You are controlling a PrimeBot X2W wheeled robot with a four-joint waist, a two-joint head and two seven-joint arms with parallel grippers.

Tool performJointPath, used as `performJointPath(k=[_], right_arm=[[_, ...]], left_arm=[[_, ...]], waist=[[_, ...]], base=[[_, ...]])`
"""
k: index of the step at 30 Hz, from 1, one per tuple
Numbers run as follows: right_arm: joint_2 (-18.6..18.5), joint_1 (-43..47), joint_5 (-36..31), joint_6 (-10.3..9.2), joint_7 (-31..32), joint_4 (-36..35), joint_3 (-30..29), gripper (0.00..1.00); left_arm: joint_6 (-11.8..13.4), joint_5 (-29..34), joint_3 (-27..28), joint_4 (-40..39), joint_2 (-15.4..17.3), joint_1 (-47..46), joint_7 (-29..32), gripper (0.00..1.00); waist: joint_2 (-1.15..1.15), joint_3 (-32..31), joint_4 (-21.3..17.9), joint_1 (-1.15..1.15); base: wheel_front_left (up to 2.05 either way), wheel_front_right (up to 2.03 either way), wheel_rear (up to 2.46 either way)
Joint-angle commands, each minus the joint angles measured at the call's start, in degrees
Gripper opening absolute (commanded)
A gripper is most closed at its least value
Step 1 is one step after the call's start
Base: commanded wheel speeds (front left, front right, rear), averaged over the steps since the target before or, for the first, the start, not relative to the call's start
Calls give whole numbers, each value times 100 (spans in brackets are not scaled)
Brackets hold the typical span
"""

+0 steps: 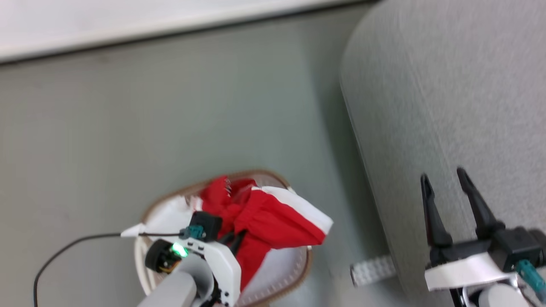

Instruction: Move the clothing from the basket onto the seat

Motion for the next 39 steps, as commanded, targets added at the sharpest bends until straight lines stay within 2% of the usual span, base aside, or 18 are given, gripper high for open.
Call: performJointPath(k=[1, 5, 10, 17, 22, 30, 39], right_arm=[[-25, 129, -15, -14, -12, 37, -27, 100], [-25, 491, -59, -14, -12, 115, -184, 100], [-24, 909, -104, -14, -12, 195, -357, 100], [-24, 1434, -88, -13, -12, 297, -480, 100], [-24, 1648, -54, -13, -12, 296, -501, 100], [-24, 1805, -18, -14, -12, 330, -450, 100], [-24, 1791, -130, -13, -12, 347, -385, 100]], left_arm=[[2, -102, 23, -83, 13, 136, 8, 0], [59, -270, 70, -650, 62, 526, 109, 0], [250, -445, 103, -1565, 144, 1027, 325, 0], [678, -687, 283, -2884, 319, 1662, 581, 0], [959, -772, 494, -3659, 505, 1780, 771, 0], [1249, -777, 856, -4301, 752, 1437, 965, 0], [1374, -797, 993, -4715, 799, 1126, 1115, 0]], waist=[[0, -785, 361, 0], [0, -1306, 497, 0], [0, -1820, 655, 0], [0, -2478, 772, 0], [0, -2689, 812, 0], [0, -2913, 788, 0], [0, -3025, 683, 0]], base=[[0, 0, 0], [0, 0, 0], [0, 0, 0], [0, 0, 0], [0, 0, 0], [0, 0, 0], [0, 0, 0]])
